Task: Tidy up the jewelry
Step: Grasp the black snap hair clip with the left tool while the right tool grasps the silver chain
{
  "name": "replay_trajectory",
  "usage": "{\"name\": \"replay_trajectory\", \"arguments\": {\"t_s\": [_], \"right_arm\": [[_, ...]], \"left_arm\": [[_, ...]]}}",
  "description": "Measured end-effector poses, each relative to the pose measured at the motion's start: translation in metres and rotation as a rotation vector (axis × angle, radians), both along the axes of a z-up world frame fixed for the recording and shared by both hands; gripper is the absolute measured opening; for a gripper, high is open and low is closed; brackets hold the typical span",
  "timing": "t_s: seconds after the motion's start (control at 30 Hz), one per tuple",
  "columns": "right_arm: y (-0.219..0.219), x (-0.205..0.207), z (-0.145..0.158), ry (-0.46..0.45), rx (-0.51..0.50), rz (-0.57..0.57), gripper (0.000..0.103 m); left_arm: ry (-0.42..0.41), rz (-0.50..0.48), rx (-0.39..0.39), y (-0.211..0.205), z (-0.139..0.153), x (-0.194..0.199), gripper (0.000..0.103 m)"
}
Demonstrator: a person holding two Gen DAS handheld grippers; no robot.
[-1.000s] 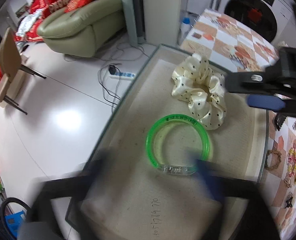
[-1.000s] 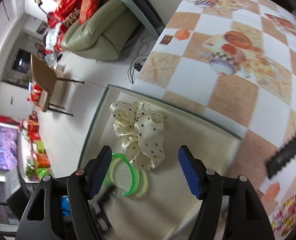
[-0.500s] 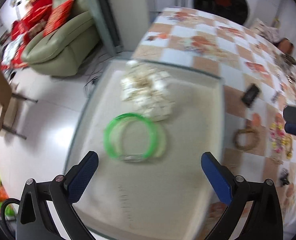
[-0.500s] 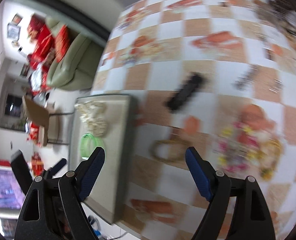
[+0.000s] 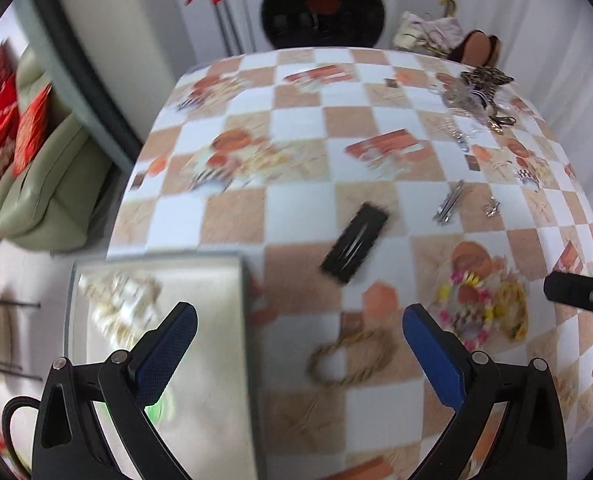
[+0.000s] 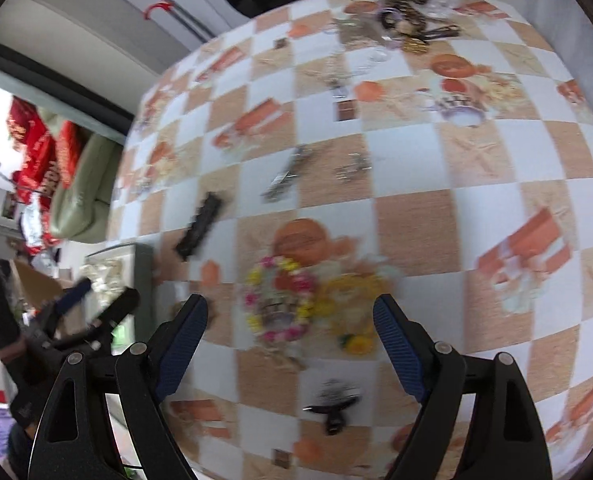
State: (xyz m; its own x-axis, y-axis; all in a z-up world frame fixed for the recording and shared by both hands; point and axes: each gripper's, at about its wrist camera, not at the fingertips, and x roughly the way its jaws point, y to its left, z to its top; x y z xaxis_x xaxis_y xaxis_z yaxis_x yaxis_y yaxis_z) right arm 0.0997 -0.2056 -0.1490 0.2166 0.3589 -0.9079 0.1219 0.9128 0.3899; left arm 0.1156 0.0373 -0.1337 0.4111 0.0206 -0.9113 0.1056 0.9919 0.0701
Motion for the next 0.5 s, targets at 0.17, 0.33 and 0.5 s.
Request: {"name": "replay_trajectory", "arguments": {"t_s": [0.17,0.33,0.5], "right_arm": [[-0.019,0.015,-0.017,0.045,-0.075,-0.023,0.087],[-0.027,0.031,-0.03,0.057,-0.118,-0.035,0.087],[-0.029,0.047,-0.039,0.057,-0.142,-0.03,0.087]], "left_arm": [[0.003,-0.039,0.021,-0.02,-0.013,0.028,0.103],[0.027,-0.049,0.018,-0.03,-0.031,0.046,0.103],[0.044,-0.068,0.029,-0.039,-0.047,0.059,0.103]]}}
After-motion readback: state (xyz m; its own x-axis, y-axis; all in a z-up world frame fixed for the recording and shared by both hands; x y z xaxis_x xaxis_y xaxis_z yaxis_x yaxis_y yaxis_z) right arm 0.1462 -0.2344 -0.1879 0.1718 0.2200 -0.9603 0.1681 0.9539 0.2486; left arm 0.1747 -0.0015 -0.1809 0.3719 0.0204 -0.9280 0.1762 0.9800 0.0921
